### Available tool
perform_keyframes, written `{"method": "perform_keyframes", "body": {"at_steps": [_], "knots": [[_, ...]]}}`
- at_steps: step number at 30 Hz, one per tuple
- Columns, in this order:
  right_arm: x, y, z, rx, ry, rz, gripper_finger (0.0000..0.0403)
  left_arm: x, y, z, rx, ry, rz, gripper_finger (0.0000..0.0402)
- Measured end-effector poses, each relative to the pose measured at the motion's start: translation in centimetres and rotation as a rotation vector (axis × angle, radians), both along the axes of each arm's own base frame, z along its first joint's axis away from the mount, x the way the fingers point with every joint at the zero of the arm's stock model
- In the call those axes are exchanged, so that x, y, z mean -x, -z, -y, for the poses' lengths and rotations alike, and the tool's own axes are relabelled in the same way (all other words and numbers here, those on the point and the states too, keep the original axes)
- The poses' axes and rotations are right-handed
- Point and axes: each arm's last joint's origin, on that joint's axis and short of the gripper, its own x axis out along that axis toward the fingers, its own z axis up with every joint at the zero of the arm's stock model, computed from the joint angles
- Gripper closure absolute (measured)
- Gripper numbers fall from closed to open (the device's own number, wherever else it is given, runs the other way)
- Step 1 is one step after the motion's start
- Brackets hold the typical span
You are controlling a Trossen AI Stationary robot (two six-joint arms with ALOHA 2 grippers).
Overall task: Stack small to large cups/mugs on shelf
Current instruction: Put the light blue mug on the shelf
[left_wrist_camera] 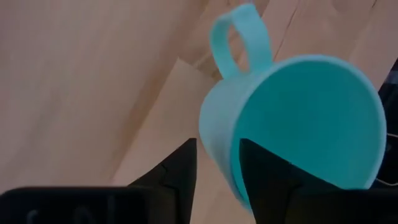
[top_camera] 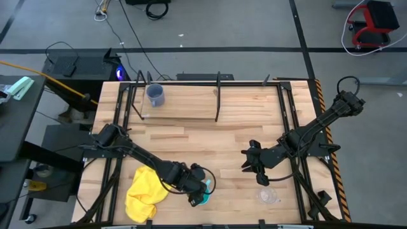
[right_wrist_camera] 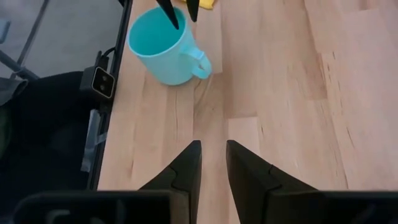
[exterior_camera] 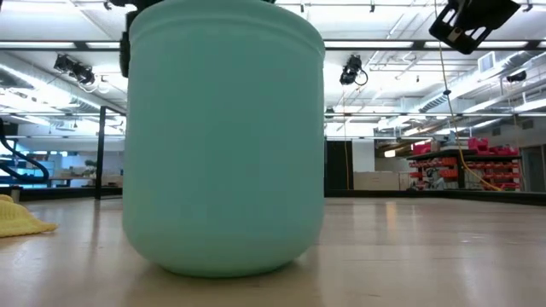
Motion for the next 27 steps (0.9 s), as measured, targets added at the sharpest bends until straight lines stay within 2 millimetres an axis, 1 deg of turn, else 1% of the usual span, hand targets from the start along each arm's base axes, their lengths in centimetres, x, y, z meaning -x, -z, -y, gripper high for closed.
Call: {"method": "perform_keyframes", "body": {"at_steps": [4,7,9,10,13,15,18,20,27], "knots": [[0.0,0.0,0.0,0.005,0.004,0.003,0.0321,0.3,0.1,-0.4,-0.024,0.064,-0.042,0.031],[0.0,0.0,0.0,0.007,0.008,0.006,0.0321,0.5,0.3,-1.1,-0.06,0.091,-0.096,0.0351],[0.0,0.0,0.1,0.015,0.017,0.012,0.0321,0.6,0.2,-1.6,-0.078,0.134,-0.117,0.038],[-0.1,0.0,0.1,0.016,0.021,0.016,0.0321,0.6,0.1,-1.8,-0.098,0.165,-0.119,0.0387],[-0.2,-0.1,0.0,0.008,0.025,0.028,0.0321,0.4,0.1,-2.6,-0.136,0.259,-0.137,0.0383],[-0.2,-0.2,0.0,0.006,0.022,0.037,0.0321,0.3,0.1,-3.1,-0.168,0.357,-0.135,0.0377],[-0.3,-0.3,0.0,0.009,0.017,0.049,0.0321,-0.1,0.1,-4.1,-0.194,0.492,-0.131,0.0385],[-0.5,-0.4,0.1,0.011,0.02,0.059,0.0321,-0.4,0.1,-5.0,-0.195,0.556,-0.134,0.0389],[-1.1,-0.4,1.4,0.048,0.042,0.069,0.0321,-1.0,0.2,-8.8,-0.249,0.691,-0.198,0.0389]]}}
